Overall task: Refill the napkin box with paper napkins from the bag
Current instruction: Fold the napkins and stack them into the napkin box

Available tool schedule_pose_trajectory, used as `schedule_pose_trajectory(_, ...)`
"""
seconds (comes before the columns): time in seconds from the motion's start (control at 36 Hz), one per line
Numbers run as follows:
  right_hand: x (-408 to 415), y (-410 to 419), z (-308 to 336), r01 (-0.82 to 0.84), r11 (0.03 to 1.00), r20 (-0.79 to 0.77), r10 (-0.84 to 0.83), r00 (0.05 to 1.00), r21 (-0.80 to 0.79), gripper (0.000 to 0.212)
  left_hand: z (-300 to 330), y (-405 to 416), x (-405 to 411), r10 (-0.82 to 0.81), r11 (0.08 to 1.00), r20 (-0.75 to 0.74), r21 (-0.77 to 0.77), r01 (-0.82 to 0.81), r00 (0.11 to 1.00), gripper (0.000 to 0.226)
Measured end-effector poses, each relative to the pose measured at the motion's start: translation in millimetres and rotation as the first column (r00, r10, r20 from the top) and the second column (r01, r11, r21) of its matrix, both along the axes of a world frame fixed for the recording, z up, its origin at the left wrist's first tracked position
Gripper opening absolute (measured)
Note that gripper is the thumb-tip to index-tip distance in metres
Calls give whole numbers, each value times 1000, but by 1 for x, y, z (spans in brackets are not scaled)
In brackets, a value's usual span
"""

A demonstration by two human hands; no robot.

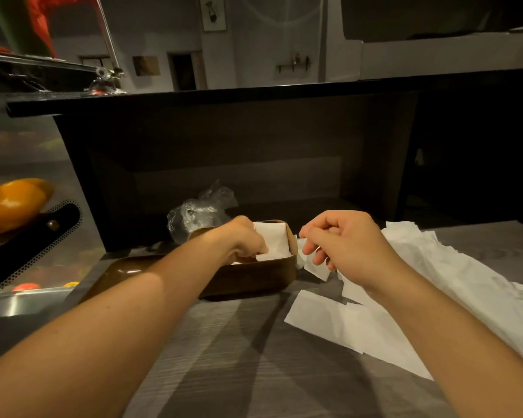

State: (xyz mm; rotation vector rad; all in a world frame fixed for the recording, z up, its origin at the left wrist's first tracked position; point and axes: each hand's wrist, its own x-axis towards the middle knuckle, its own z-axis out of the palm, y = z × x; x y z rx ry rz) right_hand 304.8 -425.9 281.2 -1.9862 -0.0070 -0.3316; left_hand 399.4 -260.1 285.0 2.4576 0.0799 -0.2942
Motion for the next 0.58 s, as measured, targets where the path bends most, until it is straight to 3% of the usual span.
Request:
schedule_pose_trajectory(0.11,-2,-1,-3,-1,1000,20,0,1000,31,14,-2,3,-3,-58,983,-6,172,58,998,69)
schedule_pose_trajectory(0.25,-2,-2,-8,17,999,5,-18,1000,44,16,4,6,-8,-237,869,316,491,55,919,75)
schedule_pose_trajectory(0.31,-2,-2,-9,20,998,3,-20,1000,52,18,10,9,-10,-232,878,353,478,39,906,68)
schedule_pose_trajectory(0.44,-3,-1,-11,30,998,15,-31,999,47,16,8,18,-6,-152,930,261,364,48,953,16)
schedule_pose_trajectory(0.58,-3,-2,-14,31,998,14,-32,999,62,16,-2,17,-4,-135,941,196,333,64,971,20)
